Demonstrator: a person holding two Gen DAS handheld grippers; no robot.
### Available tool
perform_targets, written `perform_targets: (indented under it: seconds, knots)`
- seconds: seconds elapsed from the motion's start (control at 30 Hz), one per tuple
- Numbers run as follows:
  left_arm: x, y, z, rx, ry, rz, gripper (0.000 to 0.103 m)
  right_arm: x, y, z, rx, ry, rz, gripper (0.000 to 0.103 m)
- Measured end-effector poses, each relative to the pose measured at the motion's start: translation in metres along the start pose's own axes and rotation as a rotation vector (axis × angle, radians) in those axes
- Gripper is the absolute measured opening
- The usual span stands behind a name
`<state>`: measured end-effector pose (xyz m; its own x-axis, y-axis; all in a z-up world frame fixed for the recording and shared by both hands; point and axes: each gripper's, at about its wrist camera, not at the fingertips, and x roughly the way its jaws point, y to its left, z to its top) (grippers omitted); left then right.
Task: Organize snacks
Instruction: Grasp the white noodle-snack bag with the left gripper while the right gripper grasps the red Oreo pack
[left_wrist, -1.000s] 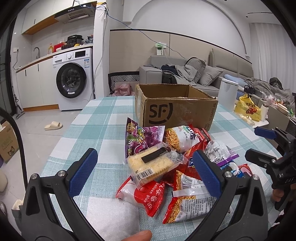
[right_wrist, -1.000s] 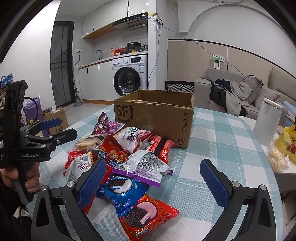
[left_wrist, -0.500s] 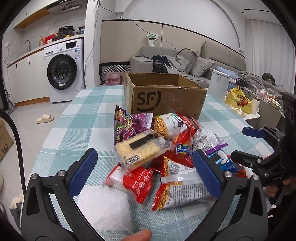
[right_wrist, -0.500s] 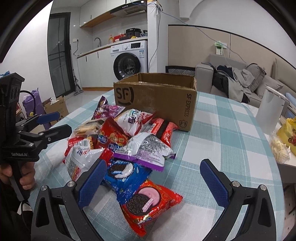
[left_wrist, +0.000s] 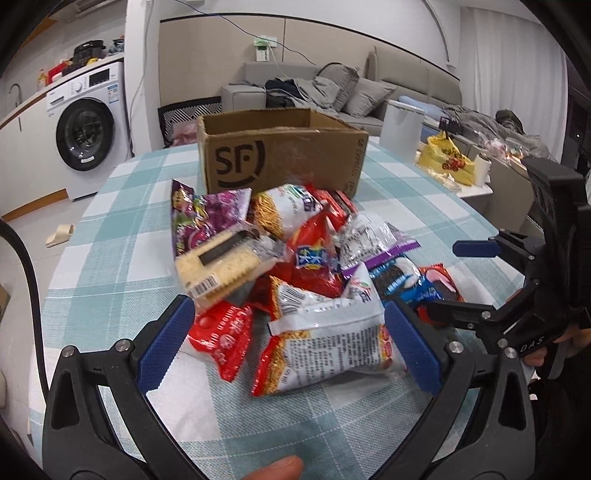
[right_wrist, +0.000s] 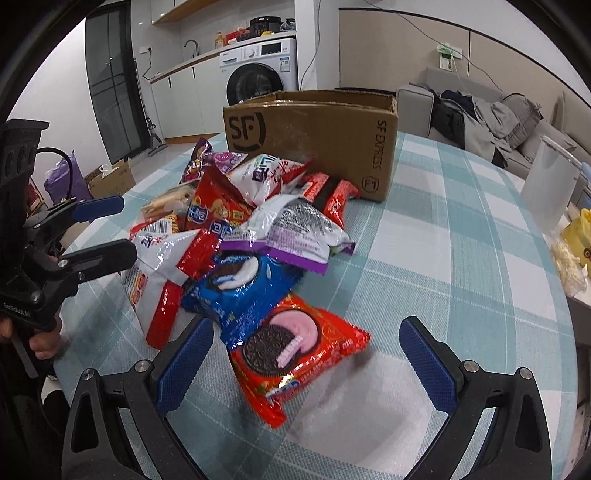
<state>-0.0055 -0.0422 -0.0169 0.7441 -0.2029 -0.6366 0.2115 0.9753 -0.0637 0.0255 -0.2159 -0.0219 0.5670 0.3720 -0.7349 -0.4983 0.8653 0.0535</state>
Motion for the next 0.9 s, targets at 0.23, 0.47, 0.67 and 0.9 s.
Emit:
perform_targets:
  seconds: [0.23,0.47,0.67,0.9]
  knots:
    - [0.017,-0.011,-0.003,0.016,0.079,-0.021,0.102,0.004,-0.004,-0.004,-0.002,0.052,0.001,0.103]
    - [0.029,-0.014,-0.001,-0.001,0.124,-0.042,0.102,0.010,-0.007,-0.007,-0.005,0.090,0.014,0.102]
    - [0.032,-0.010,0.001,-0.022,0.131,-0.080,0.098,0.012,-0.006,-0.008,-0.010,0.098,0.029,0.099]
    - [0.035,-0.012,-0.003,-0.026,0.154,-0.146,0.082,0.014,-0.007,-0.006,-0.001,0.103,0.039,0.095]
